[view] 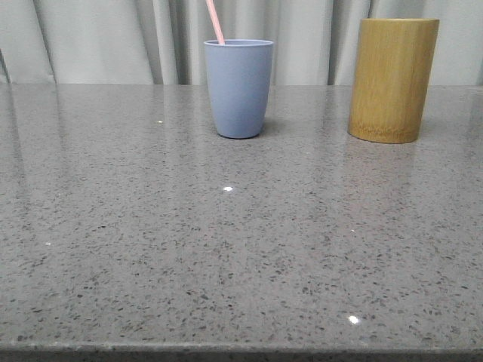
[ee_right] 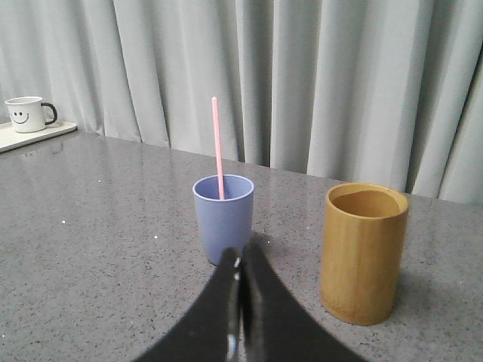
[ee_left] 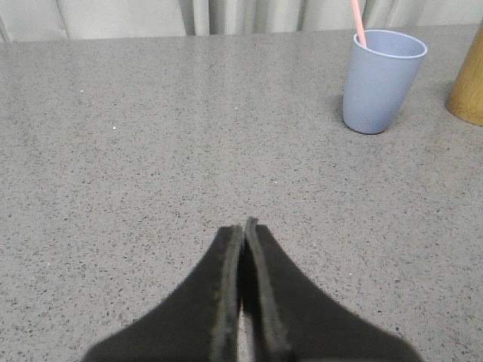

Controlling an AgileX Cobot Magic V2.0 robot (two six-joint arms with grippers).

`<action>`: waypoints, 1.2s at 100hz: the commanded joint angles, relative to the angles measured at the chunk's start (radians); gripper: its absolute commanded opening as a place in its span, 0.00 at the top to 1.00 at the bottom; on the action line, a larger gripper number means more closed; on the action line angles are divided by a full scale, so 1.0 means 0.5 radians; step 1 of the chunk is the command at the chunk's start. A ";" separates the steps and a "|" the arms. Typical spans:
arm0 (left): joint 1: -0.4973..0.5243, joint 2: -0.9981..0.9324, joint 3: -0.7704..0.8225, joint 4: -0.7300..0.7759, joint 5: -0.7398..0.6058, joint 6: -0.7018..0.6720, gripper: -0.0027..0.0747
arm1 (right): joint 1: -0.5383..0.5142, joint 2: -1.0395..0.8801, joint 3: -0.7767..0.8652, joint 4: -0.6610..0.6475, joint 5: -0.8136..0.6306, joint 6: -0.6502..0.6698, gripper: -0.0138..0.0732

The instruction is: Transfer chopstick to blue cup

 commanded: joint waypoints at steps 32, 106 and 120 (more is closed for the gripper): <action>0.003 -0.194 0.028 -0.028 -0.182 -0.008 0.99 | -0.011 -0.144 0.054 -0.017 -0.164 -0.015 0.92; 0.003 -0.194 0.047 0.110 -0.187 -0.008 0.99 | -0.011 -0.144 0.054 -0.017 -0.165 -0.015 0.92; 0.008 -0.196 0.178 0.128 -0.416 -0.008 0.99 | -0.011 -0.144 0.054 -0.017 -0.165 -0.015 0.92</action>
